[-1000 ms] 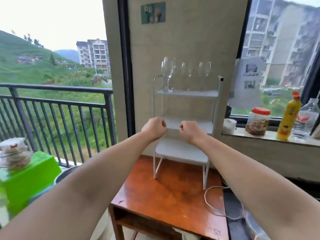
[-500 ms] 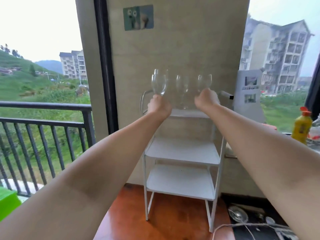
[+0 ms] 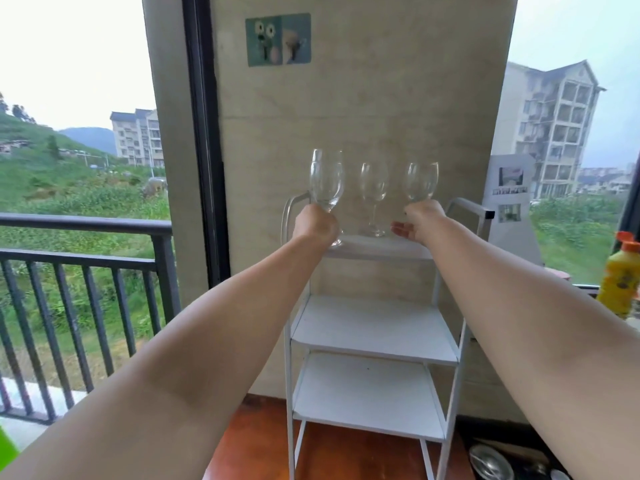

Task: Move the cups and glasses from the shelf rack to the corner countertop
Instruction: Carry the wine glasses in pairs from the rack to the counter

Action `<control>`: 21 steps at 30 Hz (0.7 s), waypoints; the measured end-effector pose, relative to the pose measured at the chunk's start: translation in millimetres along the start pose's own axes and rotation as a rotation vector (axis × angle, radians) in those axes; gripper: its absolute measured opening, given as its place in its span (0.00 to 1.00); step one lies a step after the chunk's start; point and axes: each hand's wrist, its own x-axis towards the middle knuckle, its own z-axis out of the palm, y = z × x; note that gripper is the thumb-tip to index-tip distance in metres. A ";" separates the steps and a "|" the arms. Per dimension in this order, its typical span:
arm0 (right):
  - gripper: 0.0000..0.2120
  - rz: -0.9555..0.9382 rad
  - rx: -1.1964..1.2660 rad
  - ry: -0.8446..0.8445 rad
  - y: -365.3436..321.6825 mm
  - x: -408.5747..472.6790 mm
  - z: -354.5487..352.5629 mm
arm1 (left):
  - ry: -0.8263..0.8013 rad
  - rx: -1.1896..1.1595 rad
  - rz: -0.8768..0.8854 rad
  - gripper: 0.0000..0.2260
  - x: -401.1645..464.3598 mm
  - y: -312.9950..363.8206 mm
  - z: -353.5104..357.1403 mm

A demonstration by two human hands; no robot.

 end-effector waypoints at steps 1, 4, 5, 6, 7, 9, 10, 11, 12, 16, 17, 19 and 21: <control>0.20 0.005 0.013 0.011 1.6 2.3 0.3 | -0.011 -0.011 -0.005 0.14 0.5 -0.2 0.7; 0.20 0.029 0.031 0.044 3.1 8.2 -0.1 | -0.024 -0.039 0.002 0.14 2.7 -0.6 1.9; 0.20 0.040 0.054 0.058 2.5 8.7 -1.1 | -0.018 -0.045 0.010 0.14 2.0 -0.3 1.6; 0.20 0.045 0.073 0.070 2.5 6.7 -3.0 | -0.005 -0.053 0.020 0.14 1.5 -0.9 3.0; 0.20 0.044 0.091 0.075 1.6 3.0 -4.4 | 0.009 -0.063 0.032 0.13 0.6 -1.4 4.1; 0.19 0.008 0.101 0.059 -2.3 -7.1 -5.8 | 0.025 -0.097 0.058 0.12 -2.3 -0.1 6.0; 0.17 -0.028 0.090 0.036 -4.4 -11.9 -7.0 | 0.027 -0.125 0.065 0.12 -5.0 1.4 7.2; 0.16 -0.070 0.073 0.005 -7.5 -16.6 -7.9 | 0.030 -0.158 0.073 0.12 -7.9 3.4 7.2; 0.15 -0.112 0.050 -0.027 -10.7 -21.2 -9.8 | 0.040 -0.192 0.082 0.13 -11.1 5.2 7.9; 0.14 -0.241 -0.015 -0.091 -24.8 -37.0 -13.9 | 0.097 -0.315 0.092 0.14 -20.1 10.0 7.1; 0.15 -0.259 -0.029 -0.105 -26.5 -43.2 -14.7 | 0.110 -0.339 0.086 0.13 -23.4 9.8 6.9; 0.16 -0.267 -0.044 -0.138 -26.7 -56.1 -15.2 | 0.135 -0.354 0.076 0.12 -31.4 9.0 4.8; 0.16 -0.251 -0.047 -0.176 -24.0 -69.6 -16.0 | 0.160 -0.353 0.076 0.10 -42.2 6.5 2.1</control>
